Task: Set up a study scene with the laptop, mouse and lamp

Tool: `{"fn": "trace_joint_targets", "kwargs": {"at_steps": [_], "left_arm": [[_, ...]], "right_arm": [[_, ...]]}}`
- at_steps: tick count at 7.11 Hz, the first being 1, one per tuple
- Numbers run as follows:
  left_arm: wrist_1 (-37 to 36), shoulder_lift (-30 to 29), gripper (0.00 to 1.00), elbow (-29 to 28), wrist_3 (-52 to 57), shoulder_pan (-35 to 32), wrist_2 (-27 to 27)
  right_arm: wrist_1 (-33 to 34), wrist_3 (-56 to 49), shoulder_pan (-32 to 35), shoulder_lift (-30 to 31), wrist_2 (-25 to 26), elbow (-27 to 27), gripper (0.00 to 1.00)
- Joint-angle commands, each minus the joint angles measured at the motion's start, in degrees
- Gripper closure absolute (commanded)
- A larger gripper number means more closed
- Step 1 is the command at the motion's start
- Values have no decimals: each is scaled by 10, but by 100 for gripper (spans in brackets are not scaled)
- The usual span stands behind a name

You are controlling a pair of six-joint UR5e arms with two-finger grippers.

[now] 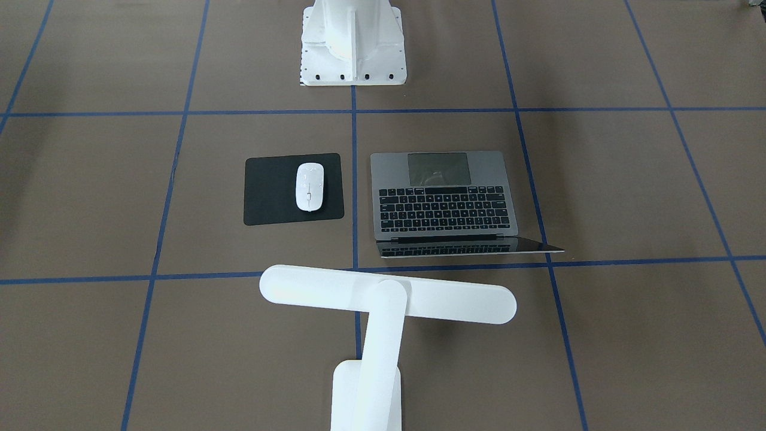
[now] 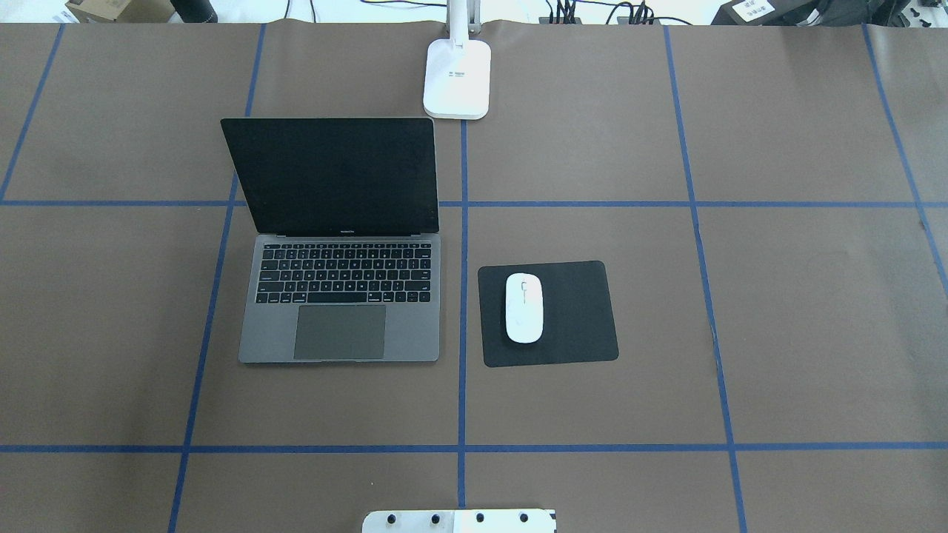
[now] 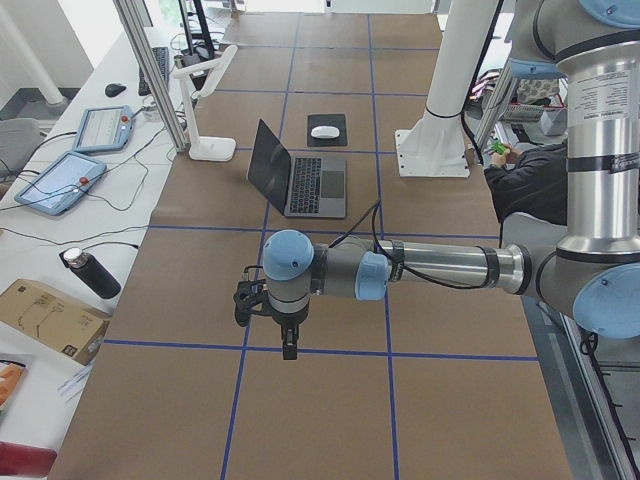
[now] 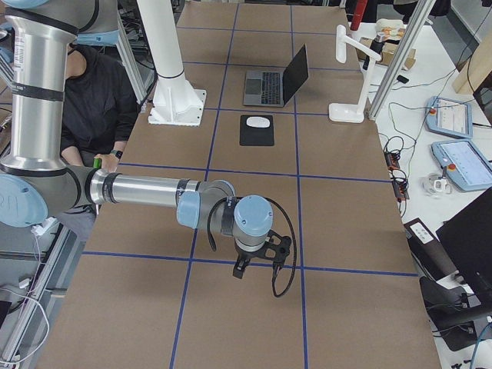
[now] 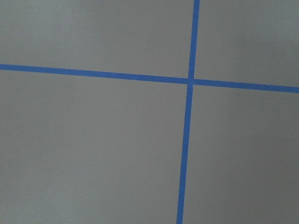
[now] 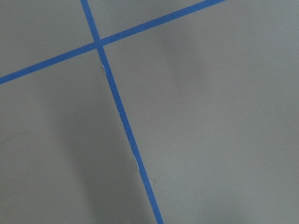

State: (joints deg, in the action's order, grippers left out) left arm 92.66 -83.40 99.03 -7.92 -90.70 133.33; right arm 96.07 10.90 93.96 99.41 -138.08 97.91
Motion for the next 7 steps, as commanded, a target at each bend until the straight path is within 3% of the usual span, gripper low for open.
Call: {"fn": "trace_joint_targets", "kwargs": {"at_steps": [1,3,7], "left_arm": [[0,0,1,-1,-1,0,0],[0,0,1,0,-1,0,0],[0,0,1,0,-3,1,0]], "right_arm": [[0,0,0,-1,1,1,1],[-1,0,0,-3,44,5,1],[-3,1,0,-3,39,6,1]]}}
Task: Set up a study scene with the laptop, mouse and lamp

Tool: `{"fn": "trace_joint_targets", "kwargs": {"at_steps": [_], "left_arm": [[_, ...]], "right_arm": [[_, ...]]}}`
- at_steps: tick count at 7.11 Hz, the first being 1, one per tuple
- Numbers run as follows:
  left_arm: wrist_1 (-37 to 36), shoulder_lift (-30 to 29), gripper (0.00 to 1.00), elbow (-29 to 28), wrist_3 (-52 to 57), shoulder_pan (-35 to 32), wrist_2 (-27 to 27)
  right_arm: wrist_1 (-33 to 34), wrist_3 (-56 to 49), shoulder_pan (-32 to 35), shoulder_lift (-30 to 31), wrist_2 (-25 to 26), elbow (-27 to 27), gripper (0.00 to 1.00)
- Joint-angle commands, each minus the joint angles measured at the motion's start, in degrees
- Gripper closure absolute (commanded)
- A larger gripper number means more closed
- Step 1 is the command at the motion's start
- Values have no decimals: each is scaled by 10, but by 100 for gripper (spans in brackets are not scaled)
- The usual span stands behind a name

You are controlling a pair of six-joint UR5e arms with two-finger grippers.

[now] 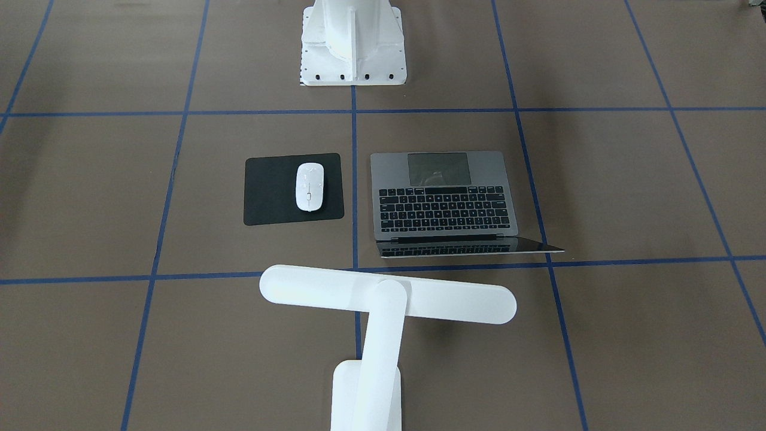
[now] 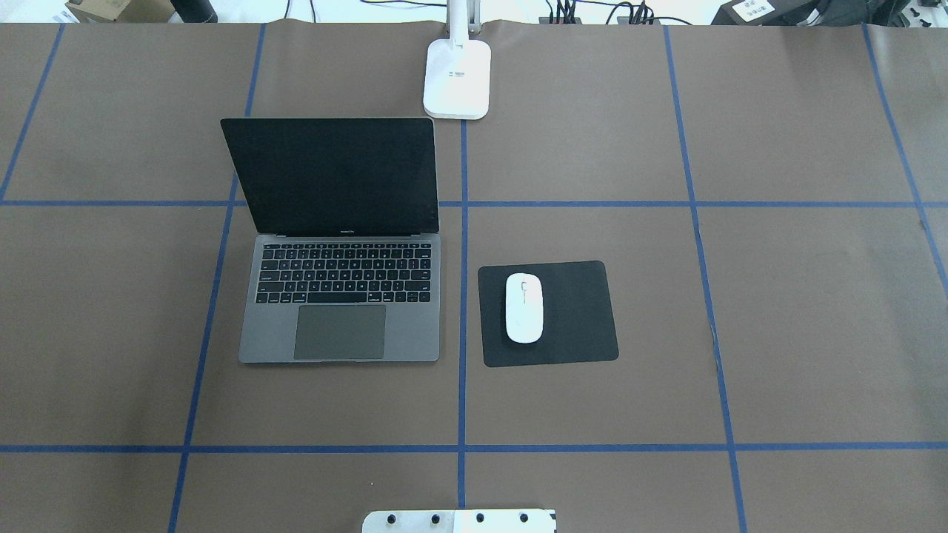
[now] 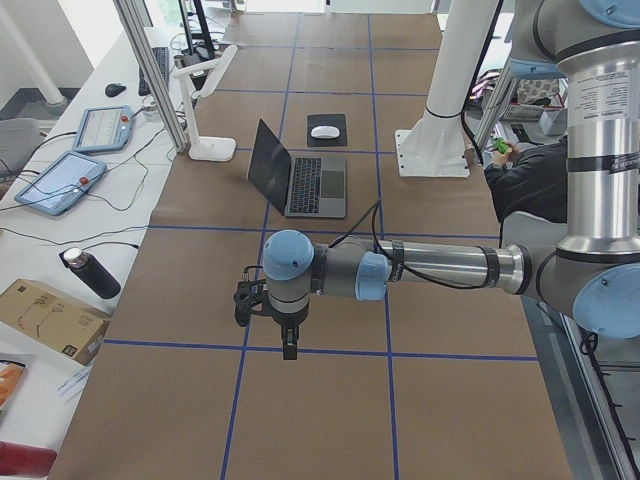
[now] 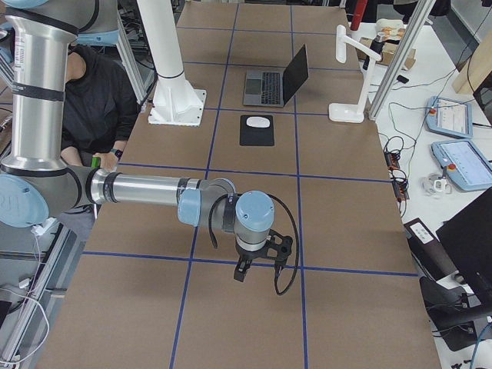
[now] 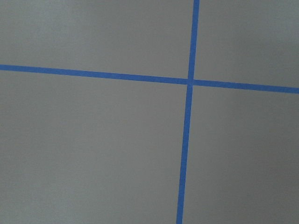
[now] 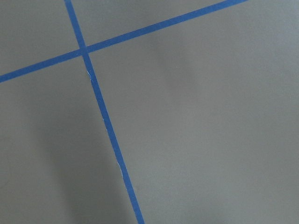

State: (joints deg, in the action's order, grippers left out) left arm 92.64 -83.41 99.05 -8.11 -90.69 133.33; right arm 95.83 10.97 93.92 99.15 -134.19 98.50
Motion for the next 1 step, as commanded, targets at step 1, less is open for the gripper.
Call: {"fn": "trace_joint_targets", "kwargs": {"at_steps": [1], "left_arm": [[0,0,1,0,-1,0,0]], "right_arm": [[0,0,0,0,0,4,1]]}}
